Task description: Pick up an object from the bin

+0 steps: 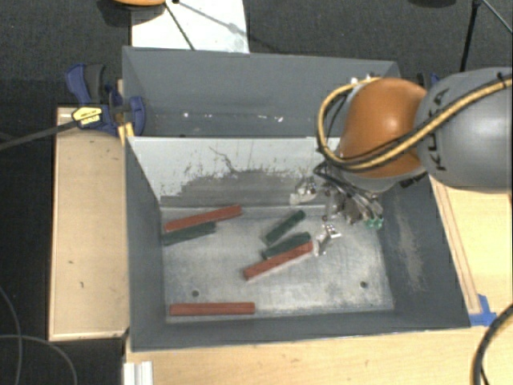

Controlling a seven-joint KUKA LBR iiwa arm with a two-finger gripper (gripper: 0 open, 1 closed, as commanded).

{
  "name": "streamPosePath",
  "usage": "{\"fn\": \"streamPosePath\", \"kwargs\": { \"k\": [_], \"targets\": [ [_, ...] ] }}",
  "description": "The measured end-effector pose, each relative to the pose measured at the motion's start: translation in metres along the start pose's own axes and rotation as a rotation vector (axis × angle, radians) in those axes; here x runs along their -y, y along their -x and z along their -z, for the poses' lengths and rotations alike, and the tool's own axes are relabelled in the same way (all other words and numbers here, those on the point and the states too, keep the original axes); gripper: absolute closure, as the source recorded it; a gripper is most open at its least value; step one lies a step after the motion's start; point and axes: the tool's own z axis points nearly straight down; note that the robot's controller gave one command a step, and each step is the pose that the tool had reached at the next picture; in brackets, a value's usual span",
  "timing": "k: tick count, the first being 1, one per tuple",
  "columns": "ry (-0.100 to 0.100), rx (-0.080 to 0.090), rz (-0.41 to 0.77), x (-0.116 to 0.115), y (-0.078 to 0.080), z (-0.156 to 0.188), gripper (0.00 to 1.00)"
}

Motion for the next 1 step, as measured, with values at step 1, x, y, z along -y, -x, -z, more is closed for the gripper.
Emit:
{"fn": "streamPosePath", "kwargs": {
  "k": [1],
  "targets": [
    [0.000,0.009,0.140,-0.0218,-0.0122,-0.0604,1.00]
  ]
}}
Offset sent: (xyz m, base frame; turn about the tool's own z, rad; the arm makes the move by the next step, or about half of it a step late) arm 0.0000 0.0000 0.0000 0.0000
